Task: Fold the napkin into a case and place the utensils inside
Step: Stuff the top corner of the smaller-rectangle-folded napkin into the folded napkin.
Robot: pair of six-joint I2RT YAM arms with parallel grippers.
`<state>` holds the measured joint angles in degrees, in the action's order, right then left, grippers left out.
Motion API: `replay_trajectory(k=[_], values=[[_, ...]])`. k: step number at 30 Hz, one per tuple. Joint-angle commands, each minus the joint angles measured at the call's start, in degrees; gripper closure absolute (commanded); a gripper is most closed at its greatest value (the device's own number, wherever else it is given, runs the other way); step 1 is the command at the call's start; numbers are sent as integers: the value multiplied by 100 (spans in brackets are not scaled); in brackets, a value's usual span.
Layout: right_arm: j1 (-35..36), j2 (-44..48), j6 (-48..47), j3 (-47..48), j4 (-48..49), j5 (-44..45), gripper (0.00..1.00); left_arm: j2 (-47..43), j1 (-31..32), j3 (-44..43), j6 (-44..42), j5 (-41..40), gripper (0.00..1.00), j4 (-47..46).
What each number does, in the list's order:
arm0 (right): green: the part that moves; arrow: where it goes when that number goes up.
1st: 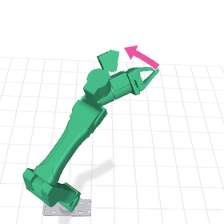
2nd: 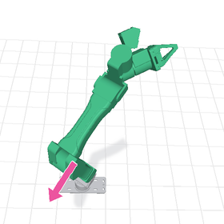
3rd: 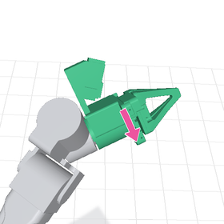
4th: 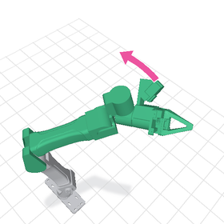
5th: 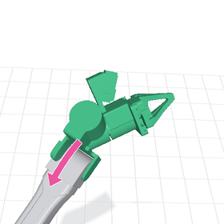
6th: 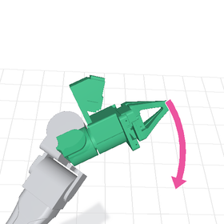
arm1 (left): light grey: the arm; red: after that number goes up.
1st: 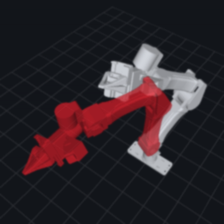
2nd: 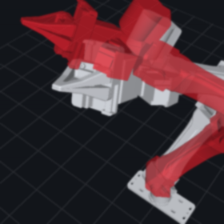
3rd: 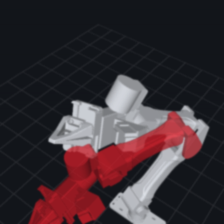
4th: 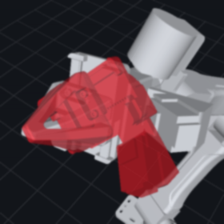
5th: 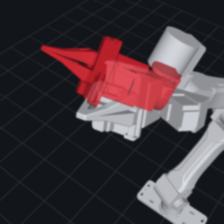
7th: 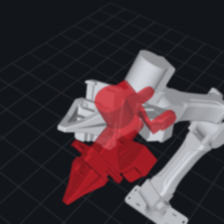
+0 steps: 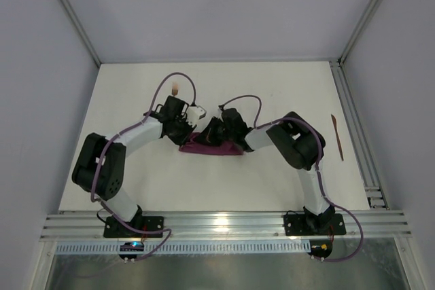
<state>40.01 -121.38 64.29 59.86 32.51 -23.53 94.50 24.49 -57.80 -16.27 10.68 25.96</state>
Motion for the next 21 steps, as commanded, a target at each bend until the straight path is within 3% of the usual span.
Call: replay_trajectory(k=[1, 14, 21], values=[[33, 18, 135, 299, 202, 24, 97, -283, -6, 32, 54, 259, 100, -337], [33, -650, 1137, 273, 1028, 515, 97, -362, -6, 102, -87, 506, 100, -354], [42, -501, 1077, 176, 951, 929, 97, -643, -6, 287, -131, 558, 100, -574]])
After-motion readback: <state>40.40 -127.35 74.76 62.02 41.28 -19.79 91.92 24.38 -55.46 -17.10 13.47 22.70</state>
